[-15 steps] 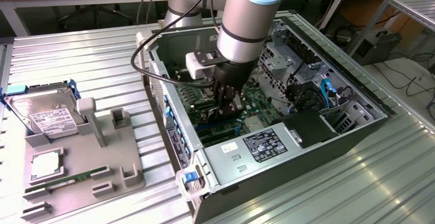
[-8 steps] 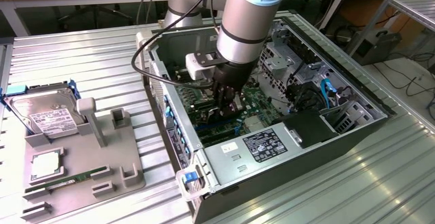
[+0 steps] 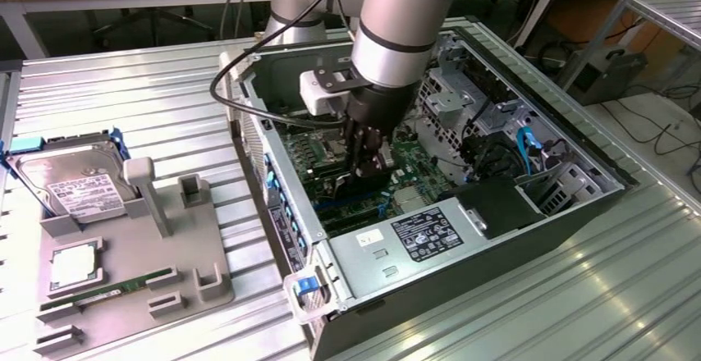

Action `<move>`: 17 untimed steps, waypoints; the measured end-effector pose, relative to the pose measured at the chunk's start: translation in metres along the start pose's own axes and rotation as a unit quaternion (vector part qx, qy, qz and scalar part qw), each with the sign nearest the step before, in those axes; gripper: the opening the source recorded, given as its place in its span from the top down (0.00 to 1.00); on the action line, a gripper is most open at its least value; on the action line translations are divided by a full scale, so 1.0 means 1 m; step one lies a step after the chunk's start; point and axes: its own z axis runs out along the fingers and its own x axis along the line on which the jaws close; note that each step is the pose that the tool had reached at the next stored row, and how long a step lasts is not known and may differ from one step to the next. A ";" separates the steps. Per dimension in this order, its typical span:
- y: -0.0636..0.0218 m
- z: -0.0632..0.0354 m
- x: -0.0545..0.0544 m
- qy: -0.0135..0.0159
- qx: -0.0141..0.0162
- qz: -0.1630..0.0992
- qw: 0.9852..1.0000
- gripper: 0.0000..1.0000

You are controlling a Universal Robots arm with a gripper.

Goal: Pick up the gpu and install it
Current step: 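Insert the gpu into the slot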

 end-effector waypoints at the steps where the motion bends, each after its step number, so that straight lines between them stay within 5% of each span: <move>1: 0.0002 -0.0018 0.000 0.000 0.000 0.000 1.000 0.67; 5: 0.0016 -0.0067 -0.002 0.000 0.000 -0.001 1.000 0.89; 17: 0.0030 -0.0062 -0.009 0.002 0.000 -0.002 1.000 0.89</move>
